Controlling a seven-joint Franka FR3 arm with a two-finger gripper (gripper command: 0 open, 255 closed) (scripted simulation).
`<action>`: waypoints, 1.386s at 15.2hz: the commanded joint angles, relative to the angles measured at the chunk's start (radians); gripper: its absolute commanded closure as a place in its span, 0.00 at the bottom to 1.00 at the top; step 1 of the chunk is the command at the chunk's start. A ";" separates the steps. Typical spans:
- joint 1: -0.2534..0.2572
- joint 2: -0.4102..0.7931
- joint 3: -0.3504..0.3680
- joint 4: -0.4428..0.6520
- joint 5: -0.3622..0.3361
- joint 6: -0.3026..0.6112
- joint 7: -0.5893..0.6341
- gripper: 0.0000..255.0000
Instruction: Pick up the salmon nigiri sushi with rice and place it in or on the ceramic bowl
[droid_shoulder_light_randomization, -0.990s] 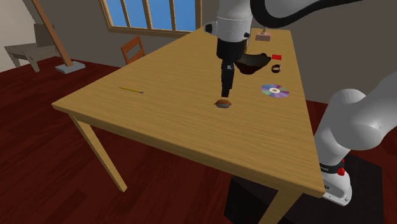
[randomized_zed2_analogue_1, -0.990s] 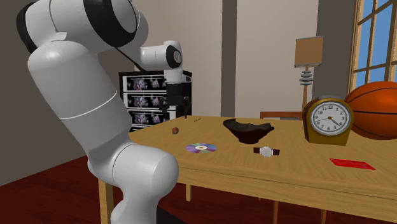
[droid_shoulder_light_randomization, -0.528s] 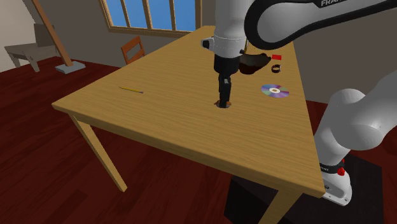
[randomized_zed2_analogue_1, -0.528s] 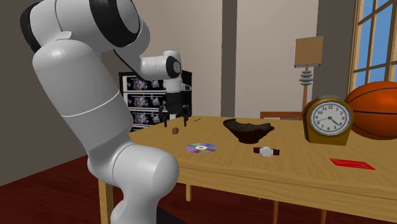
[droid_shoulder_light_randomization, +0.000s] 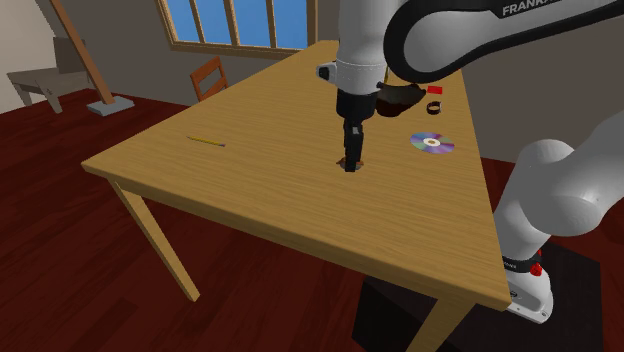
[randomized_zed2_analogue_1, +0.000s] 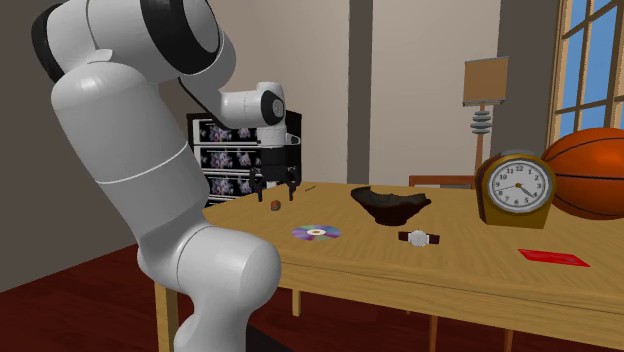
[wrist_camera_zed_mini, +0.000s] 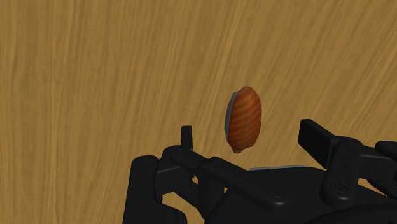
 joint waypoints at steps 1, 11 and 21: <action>0.000 0.000 0.000 0.000 0.000 0.000 0.000 1.00; 0.000 -0.002 -0.002 0.012 -0.001 -0.014 0.000 1.00; -0.006 -0.005 -0.015 0.143 -0.010 -0.148 -0.001 1.00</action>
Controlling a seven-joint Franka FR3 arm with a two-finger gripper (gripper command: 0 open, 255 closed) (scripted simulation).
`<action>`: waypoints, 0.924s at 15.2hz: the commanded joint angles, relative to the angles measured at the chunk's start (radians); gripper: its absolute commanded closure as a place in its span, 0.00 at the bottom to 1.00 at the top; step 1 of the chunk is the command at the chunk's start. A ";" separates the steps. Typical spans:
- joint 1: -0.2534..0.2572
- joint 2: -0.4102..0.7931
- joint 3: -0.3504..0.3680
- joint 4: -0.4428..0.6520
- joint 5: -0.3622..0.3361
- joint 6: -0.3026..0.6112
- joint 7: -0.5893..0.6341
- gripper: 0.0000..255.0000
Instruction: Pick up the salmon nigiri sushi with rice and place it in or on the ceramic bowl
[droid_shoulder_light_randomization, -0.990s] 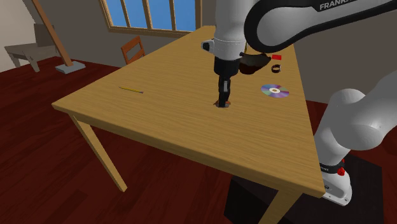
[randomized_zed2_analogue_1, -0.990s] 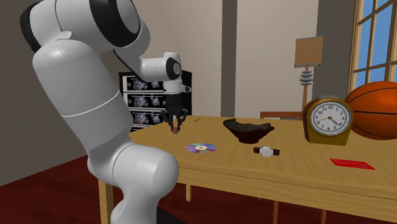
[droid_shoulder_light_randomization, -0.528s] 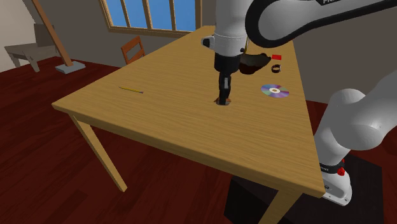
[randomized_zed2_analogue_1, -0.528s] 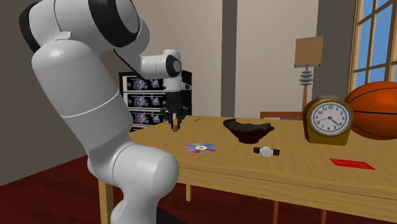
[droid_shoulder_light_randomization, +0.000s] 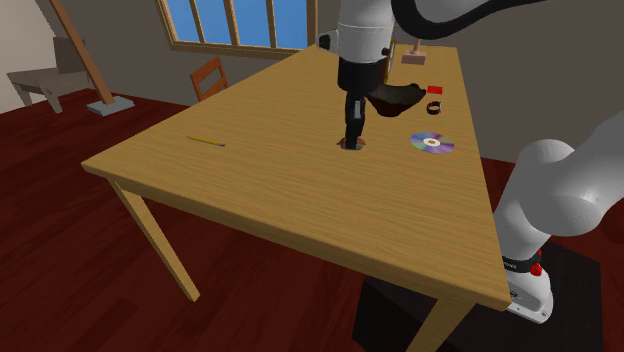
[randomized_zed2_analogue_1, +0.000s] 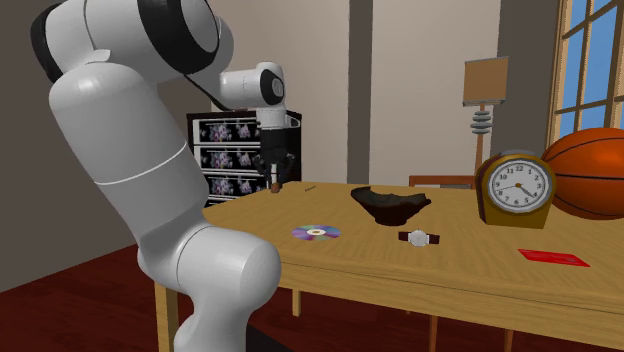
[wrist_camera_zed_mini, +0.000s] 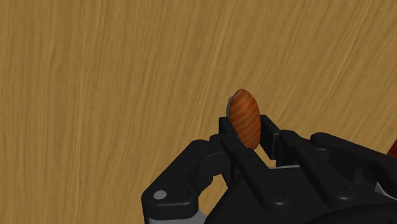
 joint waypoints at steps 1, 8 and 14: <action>-0.002 0.003 -0.003 0.030 -0.003 -0.028 -0.001 1.00; -0.006 0.015 -0.010 0.134 -0.010 -0.120 0.001 1.00; -0.011 0.034 -0.013 0.231 -0.016 -0.198 0.003 1.00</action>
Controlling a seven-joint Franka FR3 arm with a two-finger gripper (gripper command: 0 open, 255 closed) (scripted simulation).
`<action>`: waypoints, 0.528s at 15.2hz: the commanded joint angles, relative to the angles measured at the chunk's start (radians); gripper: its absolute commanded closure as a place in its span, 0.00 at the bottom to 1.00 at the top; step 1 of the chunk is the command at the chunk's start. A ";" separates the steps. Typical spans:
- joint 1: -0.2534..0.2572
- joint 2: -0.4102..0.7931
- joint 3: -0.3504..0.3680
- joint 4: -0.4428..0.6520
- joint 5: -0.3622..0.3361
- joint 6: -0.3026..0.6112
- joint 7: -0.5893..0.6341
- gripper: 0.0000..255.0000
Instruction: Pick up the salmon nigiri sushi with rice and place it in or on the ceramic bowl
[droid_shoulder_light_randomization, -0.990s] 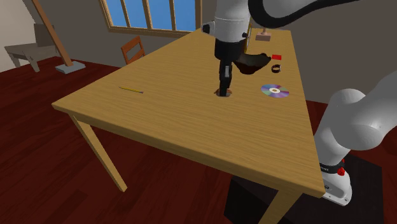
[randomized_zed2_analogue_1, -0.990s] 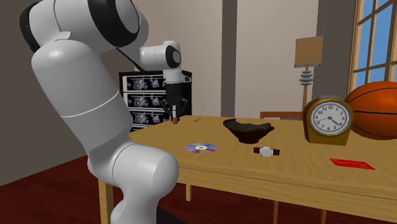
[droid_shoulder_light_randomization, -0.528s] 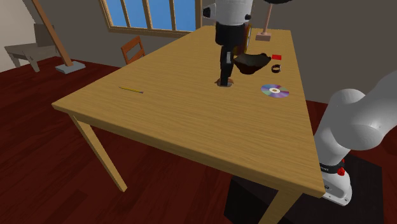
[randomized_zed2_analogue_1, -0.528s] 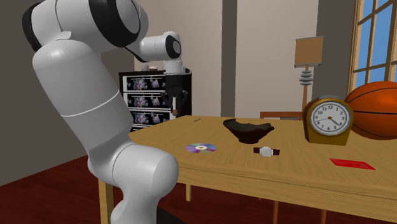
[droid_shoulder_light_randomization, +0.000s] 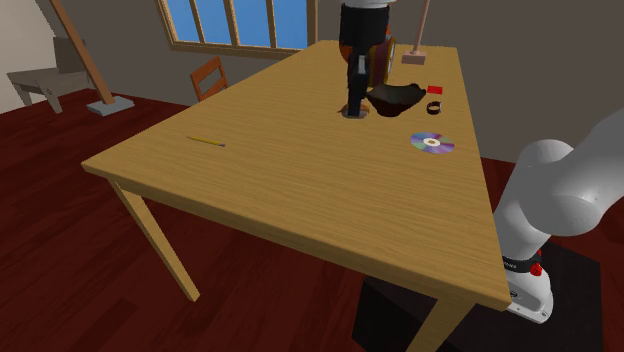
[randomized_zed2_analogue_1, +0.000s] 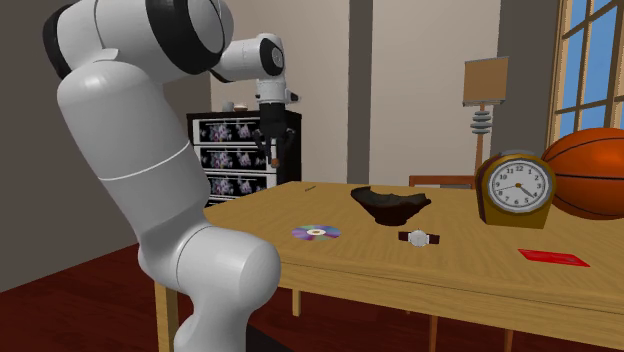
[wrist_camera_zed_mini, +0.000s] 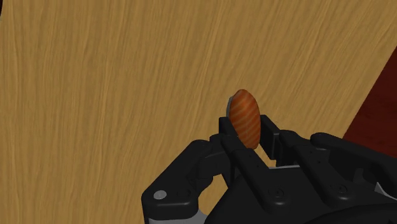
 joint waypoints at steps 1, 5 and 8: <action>-0.002 0.008 -0.001 0.034 -0.002 -0.027 0.000 1.00; -0.010 0.008 -0.022 0.066 -0.011 -0.060 -0.024 1.00; -0.029 -0.016 -0.081 0.043 -0.030 -0.064 -0.100 1.00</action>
